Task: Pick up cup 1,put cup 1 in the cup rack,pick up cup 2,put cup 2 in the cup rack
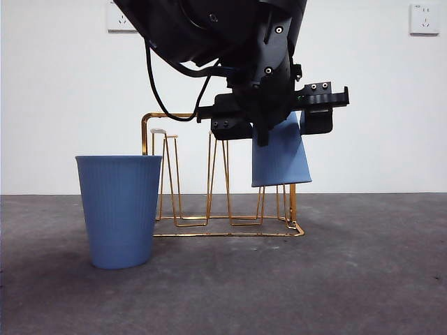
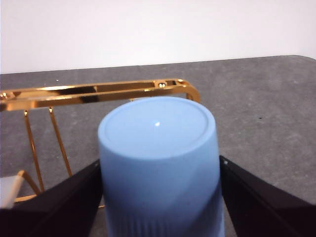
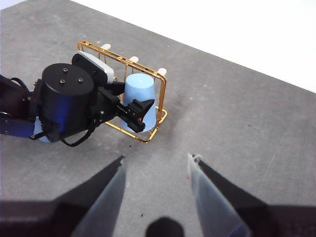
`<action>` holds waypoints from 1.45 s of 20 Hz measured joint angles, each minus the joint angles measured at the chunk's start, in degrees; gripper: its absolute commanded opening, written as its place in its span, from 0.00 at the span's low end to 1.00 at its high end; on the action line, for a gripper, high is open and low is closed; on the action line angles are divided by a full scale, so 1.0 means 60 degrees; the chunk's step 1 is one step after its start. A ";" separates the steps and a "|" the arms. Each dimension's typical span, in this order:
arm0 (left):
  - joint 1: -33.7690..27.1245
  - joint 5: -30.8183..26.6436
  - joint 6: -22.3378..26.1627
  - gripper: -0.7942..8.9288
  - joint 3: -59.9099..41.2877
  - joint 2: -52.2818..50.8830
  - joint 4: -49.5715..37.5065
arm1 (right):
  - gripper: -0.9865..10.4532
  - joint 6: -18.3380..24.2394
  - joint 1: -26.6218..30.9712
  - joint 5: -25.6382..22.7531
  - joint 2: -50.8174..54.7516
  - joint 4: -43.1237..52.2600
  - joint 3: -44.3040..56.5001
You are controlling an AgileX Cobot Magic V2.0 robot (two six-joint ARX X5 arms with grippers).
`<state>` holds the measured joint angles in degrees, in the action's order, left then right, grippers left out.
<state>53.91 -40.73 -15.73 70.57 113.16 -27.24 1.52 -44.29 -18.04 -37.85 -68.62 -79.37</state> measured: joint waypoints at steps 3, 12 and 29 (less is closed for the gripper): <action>0.0000 0.0073 -0.0029 0.07 0.0000 0.0084 0.0248 | 0.28 0.0000 0.0000 0.0000 0.0000 0.0000 0.0000; 0.0000 0.0251 -0.0273 0.07 0.0033 0.0353 0.0448 | 0.28 0.0000 0.0000 0.0000 0.0000 0.0000 0.0000; -0.0047 0.0718 -0.0747 0.53 0.0182 0.0368 0.0798 | 0.28 0.0000 0.0000 0.0004 0.0000 0.0000 0.0000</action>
<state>53.63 -36.42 -20.21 71.66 115.37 -22.46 1.52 -44.29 -18.02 -37.85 -68.62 -79.37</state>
